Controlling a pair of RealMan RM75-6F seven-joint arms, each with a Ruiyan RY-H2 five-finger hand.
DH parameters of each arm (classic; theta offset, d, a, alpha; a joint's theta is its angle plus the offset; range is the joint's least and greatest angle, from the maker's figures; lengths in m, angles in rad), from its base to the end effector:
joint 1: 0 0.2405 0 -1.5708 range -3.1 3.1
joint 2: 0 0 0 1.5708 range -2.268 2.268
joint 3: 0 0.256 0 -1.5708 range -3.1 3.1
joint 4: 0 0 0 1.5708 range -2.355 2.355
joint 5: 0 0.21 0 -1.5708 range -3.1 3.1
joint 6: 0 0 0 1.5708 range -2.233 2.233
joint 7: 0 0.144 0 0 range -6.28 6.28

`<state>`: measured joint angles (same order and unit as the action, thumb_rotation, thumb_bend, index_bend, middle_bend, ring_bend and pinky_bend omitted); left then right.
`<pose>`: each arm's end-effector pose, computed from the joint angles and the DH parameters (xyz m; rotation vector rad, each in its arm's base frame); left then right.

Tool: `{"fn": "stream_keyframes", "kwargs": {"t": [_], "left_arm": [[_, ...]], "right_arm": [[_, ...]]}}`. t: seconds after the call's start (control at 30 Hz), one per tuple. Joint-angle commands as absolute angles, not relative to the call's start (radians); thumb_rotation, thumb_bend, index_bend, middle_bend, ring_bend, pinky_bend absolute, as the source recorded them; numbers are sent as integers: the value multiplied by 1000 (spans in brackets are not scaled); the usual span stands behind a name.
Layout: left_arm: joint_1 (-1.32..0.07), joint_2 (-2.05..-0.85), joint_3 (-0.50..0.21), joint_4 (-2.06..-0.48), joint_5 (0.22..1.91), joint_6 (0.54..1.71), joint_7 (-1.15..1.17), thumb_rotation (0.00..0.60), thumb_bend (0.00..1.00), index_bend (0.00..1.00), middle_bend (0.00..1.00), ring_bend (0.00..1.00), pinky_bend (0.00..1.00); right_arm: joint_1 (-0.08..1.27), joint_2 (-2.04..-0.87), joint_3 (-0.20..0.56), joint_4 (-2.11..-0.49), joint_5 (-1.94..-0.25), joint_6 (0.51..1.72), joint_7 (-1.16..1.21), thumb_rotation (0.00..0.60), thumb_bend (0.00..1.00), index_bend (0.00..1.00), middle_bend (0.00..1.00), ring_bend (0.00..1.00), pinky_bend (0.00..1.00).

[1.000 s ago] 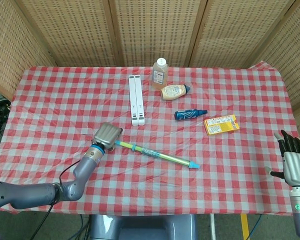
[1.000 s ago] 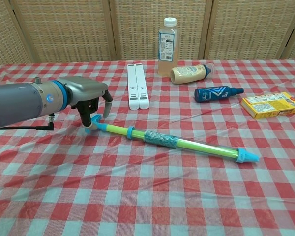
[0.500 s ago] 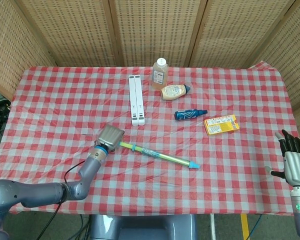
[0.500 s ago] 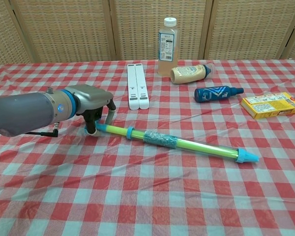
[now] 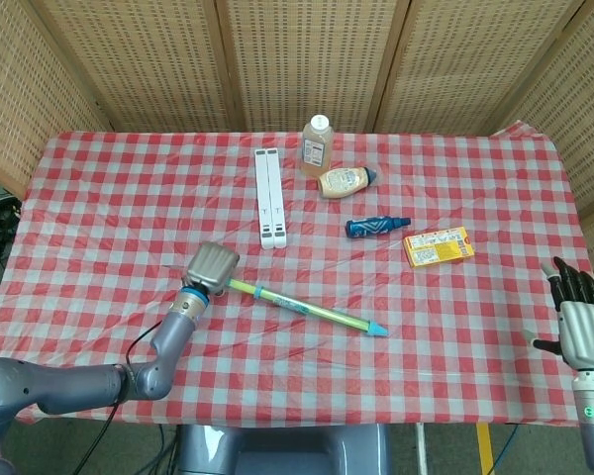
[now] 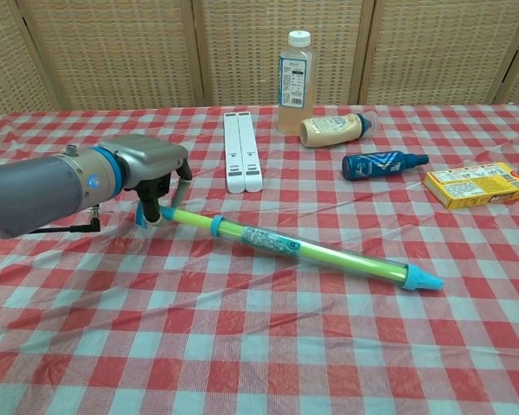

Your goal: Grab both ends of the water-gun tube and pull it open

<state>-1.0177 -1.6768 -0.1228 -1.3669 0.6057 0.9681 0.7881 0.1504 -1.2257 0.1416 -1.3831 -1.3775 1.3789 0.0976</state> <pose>-0.1155 0.3767 -0.0571 -1.9169 -0.7813 -0.5586 -0.3479 -0.2242 0.1569 1.2826 -0.9168 0.8846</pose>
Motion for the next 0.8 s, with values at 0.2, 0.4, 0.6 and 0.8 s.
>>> {"fn": "stream_keyframes", "kwargs": {"t": [0.2,0.4,0.6,0.8], "left_arm": [[-962,-1571,-148,-1494,640,1040,731,600,605,863,930,871,744],[-919,-1519,-156,-1552,676,1071,669,600,611,872,943,885,765],[-863,-1475,-165,-1596,759,1117,573,600,608,877,951,889,768],[-834,-1434,-173,-1638,817,1154,543,600,606,877,951,889,769]], "right_arm": [[148,-1221,134,-1404,-1399,1395,87,600,84,68,0,0,0],[147,-1222,128,-1422,-1417,1411,73,600,84,82,0,0,0],[145,-1224,135,-1444,-1425,1435,73,600,84,111,0,0,0],[163,-1225,156,-1474,-1428,1441,55,600,85,163,9,0,0]]}}
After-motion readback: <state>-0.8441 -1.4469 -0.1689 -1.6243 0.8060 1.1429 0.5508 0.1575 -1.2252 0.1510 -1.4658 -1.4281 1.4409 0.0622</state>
